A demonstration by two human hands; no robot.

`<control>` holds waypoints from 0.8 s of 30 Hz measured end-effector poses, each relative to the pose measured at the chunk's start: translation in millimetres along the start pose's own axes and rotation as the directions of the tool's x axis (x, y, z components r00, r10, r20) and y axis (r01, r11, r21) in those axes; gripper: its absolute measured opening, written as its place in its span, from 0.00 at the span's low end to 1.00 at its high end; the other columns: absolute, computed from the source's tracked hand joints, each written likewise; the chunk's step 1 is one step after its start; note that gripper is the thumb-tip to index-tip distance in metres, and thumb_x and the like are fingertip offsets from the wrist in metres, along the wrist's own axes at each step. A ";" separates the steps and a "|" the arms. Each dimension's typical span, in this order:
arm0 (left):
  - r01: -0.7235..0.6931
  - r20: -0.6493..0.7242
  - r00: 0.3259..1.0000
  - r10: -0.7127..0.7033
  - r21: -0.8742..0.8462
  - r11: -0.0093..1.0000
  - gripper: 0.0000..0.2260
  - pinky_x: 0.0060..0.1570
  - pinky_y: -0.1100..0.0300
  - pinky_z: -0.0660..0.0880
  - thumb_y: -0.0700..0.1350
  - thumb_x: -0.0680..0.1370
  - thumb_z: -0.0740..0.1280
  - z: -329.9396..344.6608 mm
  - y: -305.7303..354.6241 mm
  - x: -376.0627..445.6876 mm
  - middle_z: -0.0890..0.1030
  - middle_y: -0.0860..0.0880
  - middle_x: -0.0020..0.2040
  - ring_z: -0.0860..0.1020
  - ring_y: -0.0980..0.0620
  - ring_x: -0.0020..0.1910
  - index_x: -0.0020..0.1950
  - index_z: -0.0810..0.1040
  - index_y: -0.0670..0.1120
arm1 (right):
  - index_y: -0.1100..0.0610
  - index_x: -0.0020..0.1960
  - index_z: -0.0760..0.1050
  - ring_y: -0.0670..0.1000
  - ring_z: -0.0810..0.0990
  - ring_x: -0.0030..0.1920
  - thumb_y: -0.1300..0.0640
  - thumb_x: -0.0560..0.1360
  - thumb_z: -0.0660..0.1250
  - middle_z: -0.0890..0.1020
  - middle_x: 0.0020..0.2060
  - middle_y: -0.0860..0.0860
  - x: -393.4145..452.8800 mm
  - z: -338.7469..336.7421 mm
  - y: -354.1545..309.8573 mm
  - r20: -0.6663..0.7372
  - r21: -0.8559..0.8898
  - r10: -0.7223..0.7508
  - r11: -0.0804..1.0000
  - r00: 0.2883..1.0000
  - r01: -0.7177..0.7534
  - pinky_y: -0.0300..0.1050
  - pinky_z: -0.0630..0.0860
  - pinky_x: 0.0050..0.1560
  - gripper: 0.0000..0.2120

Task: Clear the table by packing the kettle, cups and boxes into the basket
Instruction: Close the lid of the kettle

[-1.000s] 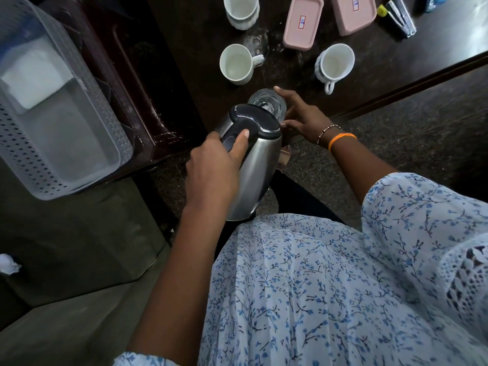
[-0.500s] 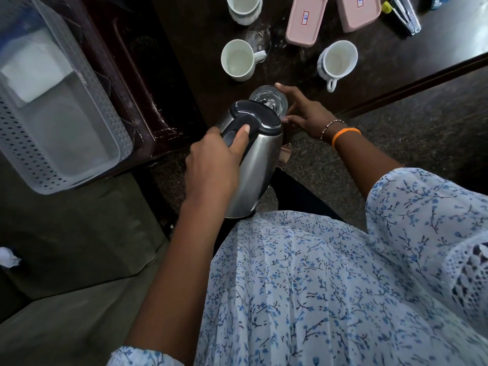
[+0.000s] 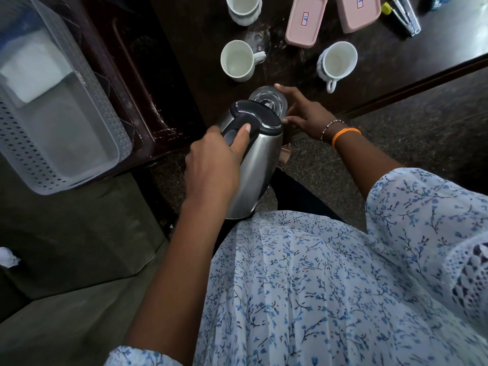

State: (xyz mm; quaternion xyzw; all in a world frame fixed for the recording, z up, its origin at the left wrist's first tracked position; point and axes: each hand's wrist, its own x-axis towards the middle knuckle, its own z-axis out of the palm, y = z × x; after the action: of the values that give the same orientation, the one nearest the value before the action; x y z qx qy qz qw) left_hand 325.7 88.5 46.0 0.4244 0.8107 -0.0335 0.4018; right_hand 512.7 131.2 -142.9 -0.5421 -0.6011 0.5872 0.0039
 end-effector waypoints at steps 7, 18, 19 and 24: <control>-0.003 0.019 1.000 0.004 -0.006 1.000 0.25 0.45 0.50 0.72 0.64 0.76 0.57 -2.1 -0.3 1.7 0.80 0.40 0.51 0.77 0.38 0.51 0.52 0.75 0.43 | 0.40 0.72 0.52 0.55 0.81 0.47 0.58 0.74 0.66 0.82 0.46 0.58 1.9 -0.5 1.3 0.002 -0.001 0.000 1.000 1.000 0.000 0.59 0.77 0.56 0.34; -0.010 0.066 0.998 0.012 -0.032 0.999 0.22 0.41 0.54 0.67 0.63 0.76 0.58 -7.1 3.1 4.2 0.80 0.42 0.49 0.77 0.40 0.49 0.48 0.75 0.44 | 0.39 0.72 0.52 0.56 0.81 0.50 0.58 0.75 0.66 0.82 0.48 0.59 2.0 -2.4 0.5 0.015 -0.012 0.011 1.000 1.000 -0.010 0.58 0.77 0.57 0.34; -0.010 0.068 0.998 0.013 -0.034 0.999 0.22 0.41 0.54 0.67 0.63 0.76 0.58 -7.5 3.2 4.0 0.80 0.42 0.48 0.77 0.40 0.49 0.48 0.75 0.45 | 0.39 0.72 0.52 0.56 0.81 0.50 0.58 0.75 0.66 0.82 0.48 0.59 2.1 -2.4 0.7 0.015 -0.010 0.010 1.000 1.000 -0.010 0.58 0.77 0.57 0.34; 0.007 0.078 0.997 -0.005 -0.028 1.000 0.23 0.45 0.51 0.72 0.64 0.75 0.58 -7.5 4.6 3.7 0.81 0.41 0.49 0.78 0.38 0.50 0.47 0.76 0.44 | 0.36 0.71 0.52 0.55 0.81 0.49 0.57 0.74 0.66 0.82 0.47 0.57 3.0 -1.6 2.7 0.011 -0.014 0.012 1.000 1.000 -0.012 0.58 0.77 0.57 0.35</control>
State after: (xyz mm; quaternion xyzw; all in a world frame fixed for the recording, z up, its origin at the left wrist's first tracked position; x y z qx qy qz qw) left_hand 323.2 96.9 49.9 0.4148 0.7960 -0.0399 0.4389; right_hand 514.2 133.6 -146.3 -0.5424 -0.6019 0.5861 -0.0064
